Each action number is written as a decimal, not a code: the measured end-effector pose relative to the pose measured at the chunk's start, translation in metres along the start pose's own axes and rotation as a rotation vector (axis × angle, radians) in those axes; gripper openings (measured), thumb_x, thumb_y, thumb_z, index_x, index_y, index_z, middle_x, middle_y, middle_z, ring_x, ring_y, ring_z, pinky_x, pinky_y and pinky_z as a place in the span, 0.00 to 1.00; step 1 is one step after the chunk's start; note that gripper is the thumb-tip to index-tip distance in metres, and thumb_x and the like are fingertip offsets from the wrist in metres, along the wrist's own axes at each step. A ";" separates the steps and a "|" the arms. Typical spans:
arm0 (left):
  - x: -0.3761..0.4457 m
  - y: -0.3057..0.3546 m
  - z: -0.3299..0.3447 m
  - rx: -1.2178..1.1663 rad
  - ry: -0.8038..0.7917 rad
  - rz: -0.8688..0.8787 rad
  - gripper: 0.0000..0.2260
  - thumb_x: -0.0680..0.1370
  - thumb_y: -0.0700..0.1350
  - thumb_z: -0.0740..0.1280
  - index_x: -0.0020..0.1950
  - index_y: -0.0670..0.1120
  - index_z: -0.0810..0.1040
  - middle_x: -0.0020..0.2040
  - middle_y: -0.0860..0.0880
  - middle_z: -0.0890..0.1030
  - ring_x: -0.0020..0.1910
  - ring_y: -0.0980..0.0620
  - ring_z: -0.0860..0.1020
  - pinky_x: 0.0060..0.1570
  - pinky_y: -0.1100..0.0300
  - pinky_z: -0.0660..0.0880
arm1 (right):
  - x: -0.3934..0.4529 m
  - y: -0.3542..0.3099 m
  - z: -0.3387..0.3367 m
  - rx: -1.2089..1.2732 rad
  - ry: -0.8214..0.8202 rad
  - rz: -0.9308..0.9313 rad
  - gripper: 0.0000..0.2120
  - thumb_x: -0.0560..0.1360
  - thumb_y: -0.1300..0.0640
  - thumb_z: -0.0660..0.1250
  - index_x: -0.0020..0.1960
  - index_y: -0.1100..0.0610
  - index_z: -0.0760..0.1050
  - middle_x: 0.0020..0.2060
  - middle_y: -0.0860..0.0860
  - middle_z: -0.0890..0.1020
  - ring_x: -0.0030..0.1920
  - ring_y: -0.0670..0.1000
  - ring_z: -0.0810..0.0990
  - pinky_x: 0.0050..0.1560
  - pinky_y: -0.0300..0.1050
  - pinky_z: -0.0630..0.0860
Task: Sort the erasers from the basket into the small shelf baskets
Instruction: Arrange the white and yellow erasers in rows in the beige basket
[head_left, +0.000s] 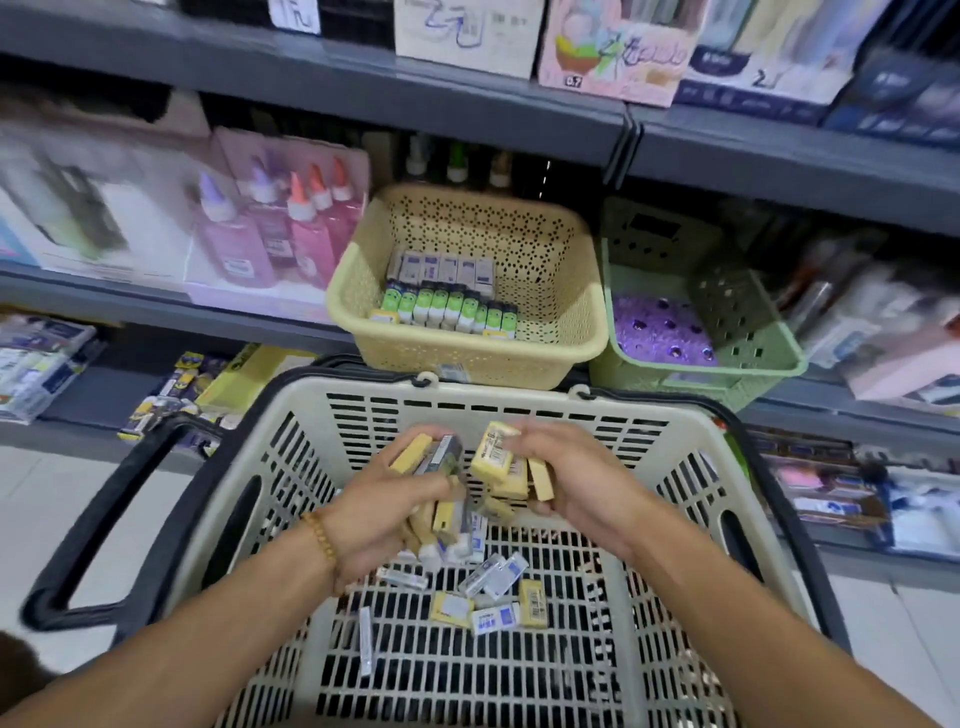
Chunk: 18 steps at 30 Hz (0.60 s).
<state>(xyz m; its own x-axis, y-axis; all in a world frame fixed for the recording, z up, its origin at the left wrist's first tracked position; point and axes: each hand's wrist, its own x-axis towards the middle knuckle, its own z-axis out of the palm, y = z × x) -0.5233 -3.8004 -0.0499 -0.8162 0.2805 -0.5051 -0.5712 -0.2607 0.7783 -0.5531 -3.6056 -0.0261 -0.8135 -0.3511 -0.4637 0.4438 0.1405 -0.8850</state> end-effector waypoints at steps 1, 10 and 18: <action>-0.007 0.009 0.002 -0.071 -0.005 0.030 0.21 0.67 0.30 0.70 0.53 0.52 0.81 0.45 0.41 0.83 0.35 0.45 0.78 0.38 0.49 0.77 | -0.005 -0.012 0.004 -0.021 0.011 -0.032 0.12 0.76 0.52 0.68 0.58 0.52 0.80 0.39 0.44 0.83 0.37 0.42 0.77 0.31 0.38 0.68; -0.036 0.081 -0.022 -0.388 -0.050 0.277 0.22 0.62 0.30 0.69 0.52 0.49 0.83 0.47 0.40 0.84 0.39 0.47 0.82 0.49 0.46 0.75 | 0.000 -0.103 0.010 -0.091 0.172 -0.337 0.08 0.75 0.54 0.66 0.48 0.55 0.83 0.35 0.49 0.79 0.28 0.45 0.70 0.22 0.37 0.60; -0.019 0.133 -0.056 -0.492 -0.052 0.452 0.25 0.54 0.34 0.74 0.49 0.50 0.83 0.48 0.41 0.83 0.46 0.45 0.81 0.49 0.44 0.80 | 0.077 -0.132 0.011 -0.448 0.211 -0.174 0.05 0.77 0.55 0.67 0.45 0.52 0.82 0.29 0.46 0.77 0.25 0.43 0.68 0.21 0.36 0.59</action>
<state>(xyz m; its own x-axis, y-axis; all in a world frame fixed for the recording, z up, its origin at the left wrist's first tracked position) -0.5889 -3.8920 0.0427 -0.9863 0.0853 -0.1410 -0.1567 -0.7502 0.6423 -0.6699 -3.6615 0.0554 -0.9395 -0.2165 -0.2655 0.1286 0.4954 -0.8591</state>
